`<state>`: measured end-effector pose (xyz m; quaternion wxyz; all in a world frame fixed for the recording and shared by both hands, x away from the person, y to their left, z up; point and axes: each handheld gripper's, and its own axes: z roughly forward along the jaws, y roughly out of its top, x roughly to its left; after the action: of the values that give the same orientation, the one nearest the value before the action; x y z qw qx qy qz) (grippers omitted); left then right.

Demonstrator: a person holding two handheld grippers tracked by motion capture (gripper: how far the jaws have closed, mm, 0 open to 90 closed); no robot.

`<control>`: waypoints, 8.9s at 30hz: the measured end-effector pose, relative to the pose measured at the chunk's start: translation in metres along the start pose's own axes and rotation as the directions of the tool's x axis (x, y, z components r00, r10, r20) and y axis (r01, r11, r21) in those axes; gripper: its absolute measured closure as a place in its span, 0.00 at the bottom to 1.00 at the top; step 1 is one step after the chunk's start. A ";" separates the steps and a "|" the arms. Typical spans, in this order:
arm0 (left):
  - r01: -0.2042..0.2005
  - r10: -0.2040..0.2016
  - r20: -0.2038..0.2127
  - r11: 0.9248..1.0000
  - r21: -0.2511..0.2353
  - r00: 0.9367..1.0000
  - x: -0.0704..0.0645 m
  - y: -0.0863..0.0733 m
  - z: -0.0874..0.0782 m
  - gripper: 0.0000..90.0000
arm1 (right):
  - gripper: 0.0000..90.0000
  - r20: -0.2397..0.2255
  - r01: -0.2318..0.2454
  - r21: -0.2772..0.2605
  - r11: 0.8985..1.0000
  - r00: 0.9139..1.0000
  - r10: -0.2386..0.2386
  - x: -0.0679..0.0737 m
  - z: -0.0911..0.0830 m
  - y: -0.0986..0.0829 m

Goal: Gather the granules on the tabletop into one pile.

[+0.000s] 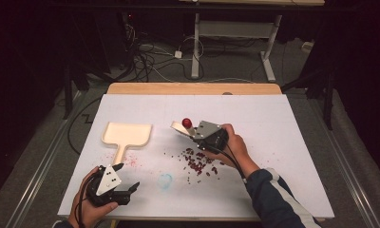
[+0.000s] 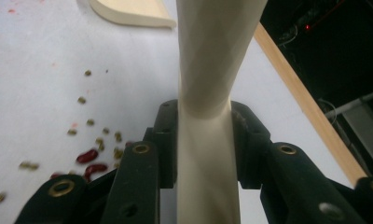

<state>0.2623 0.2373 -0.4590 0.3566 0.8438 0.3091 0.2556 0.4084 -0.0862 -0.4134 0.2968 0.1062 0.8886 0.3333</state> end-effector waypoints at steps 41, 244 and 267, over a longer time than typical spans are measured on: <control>-0.002 0.003 -0.031 1.000 0.013 1.000 -0.002 -0.005 -0.009 0.21 | 0.76 -0.186 -0.271 -0.200 0.941 0.954 0.235 0.015 -0.062 0.010; -0.030 0.031 -0.023 0.999 0.022 0.999 -0.005 0.002 -0.008 0.22 | 0.76 -0.112 -0.602 -0.103 0.792 0.798 0.592 0.073 -0.047 0.002; -0.066 0.066 0.005 0.997 0.040 0.998 -0.012 0.005 -0.003 0.22 | 0.76 -0.013 -0.651 -0.068 0.756 0.758 0.652 0.058 -0.045 -0.010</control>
<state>0.2539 0.2281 -0.4560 0.3316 0.8611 0.2853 0.2592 0.3356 -0.0951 -0.4195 0.1712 0.4001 0.7825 0.4453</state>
